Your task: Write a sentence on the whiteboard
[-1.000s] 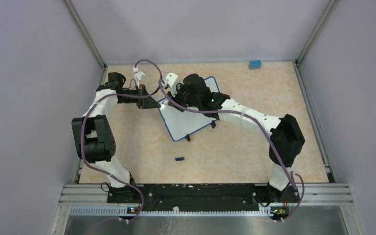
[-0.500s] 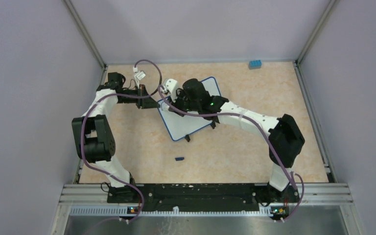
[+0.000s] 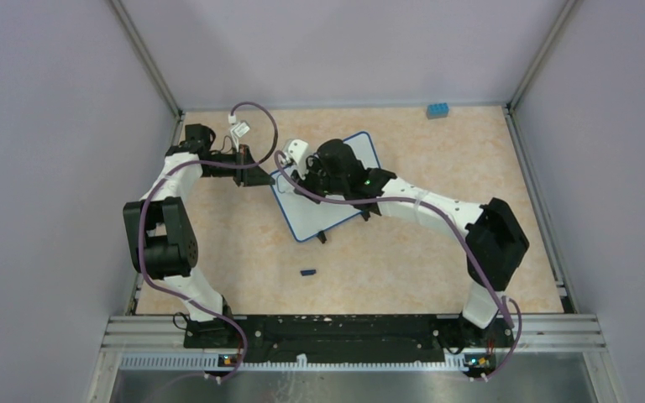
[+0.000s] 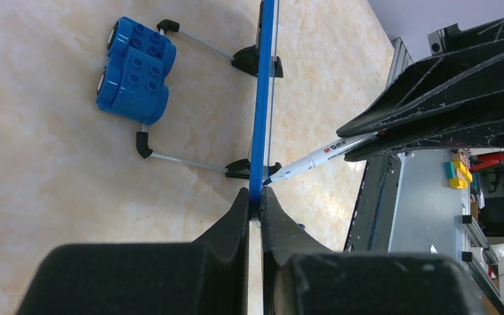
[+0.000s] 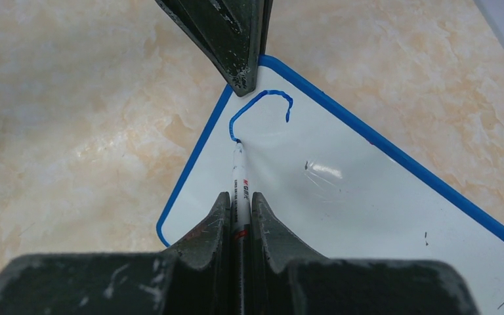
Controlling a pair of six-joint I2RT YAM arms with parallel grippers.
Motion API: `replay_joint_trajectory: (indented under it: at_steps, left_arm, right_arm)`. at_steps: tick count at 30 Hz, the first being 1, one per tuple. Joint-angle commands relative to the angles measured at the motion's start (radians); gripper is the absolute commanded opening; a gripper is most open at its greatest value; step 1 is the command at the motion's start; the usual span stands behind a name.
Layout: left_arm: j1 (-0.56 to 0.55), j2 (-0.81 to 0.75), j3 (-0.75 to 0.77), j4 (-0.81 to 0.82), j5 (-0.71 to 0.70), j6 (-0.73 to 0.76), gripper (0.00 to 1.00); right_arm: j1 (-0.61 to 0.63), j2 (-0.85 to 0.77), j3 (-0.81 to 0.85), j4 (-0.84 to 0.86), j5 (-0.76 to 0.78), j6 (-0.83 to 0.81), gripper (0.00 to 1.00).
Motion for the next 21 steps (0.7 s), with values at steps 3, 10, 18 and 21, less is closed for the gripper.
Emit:
replay_joint_trajectory:
  at_steps: [3,10,18,21]
  left_arm:
    - [0.003,-0.031,0.007,0.0,0.045,0.006,0.0]
    - [0.003,-0.032,0.007,0.002,0.042,0.005,0.0]
    - [0.003,-0.034,0.004,0.007,0.045,-0.002,0.0]
    - [0.003,-0.036,0.003,0.006,0.04,0.001,0.0]
  right_arm:
    - [-0.026,-0.062,-0.026,0.016,0.071,-0.021,0.0]
    - [-0.027,-0.071,-0.067,0.008,0.056,-0.023,0.0]
    - [0.013,-0.047,-0.067,0.009,0.039,-0.024,0.0]
    - [0.022,-0.025,-0.046,0.009,0.033,-0.018,0.0]
